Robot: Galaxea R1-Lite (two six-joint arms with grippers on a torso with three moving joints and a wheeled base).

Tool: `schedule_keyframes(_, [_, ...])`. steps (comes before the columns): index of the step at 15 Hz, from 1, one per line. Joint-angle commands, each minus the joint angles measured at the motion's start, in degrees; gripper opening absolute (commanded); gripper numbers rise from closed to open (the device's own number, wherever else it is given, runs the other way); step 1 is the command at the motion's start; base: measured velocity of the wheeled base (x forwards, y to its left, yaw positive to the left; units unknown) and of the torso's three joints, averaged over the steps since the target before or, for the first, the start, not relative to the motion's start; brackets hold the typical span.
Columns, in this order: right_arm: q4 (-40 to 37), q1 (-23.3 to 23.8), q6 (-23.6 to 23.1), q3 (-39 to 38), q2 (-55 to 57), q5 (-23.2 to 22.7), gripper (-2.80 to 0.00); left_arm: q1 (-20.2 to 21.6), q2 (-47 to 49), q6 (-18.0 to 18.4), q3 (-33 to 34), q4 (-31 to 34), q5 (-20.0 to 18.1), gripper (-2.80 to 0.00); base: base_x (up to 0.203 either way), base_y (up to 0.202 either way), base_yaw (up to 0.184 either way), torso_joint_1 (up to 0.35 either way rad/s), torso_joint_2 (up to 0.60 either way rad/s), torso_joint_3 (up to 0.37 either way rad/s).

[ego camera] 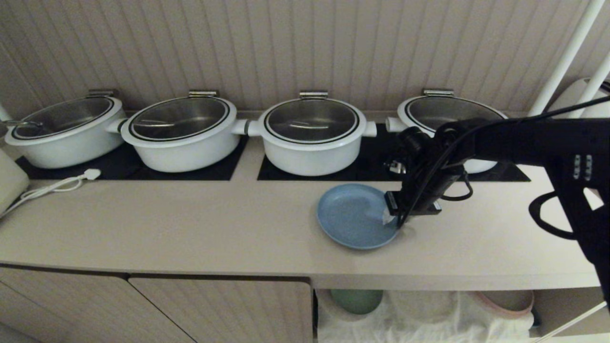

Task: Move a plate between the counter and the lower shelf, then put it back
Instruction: Pick up the plate

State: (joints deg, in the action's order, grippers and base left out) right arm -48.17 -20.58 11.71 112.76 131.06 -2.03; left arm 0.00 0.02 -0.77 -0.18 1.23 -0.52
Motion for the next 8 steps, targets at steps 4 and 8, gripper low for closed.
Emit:
schedule_keyframes(4, [-0.43,0.01,0.24,-0.09,-0.28,-0.08,-2.8,0.0,-0.02,-0.02,0.01,0.0,0.0,-2.8,0.0,0.0,0.0,0.0,0.0,0.0])
schedule_keyframes(8, [-0.55,0.01,0.33,-0.09,-0.46,0.01,-2.8,0.0,-0.02,-0.02,0.01,0.0,0.0,-2.8,0.0,0.0,0.0,0.0,0.0,0.0])
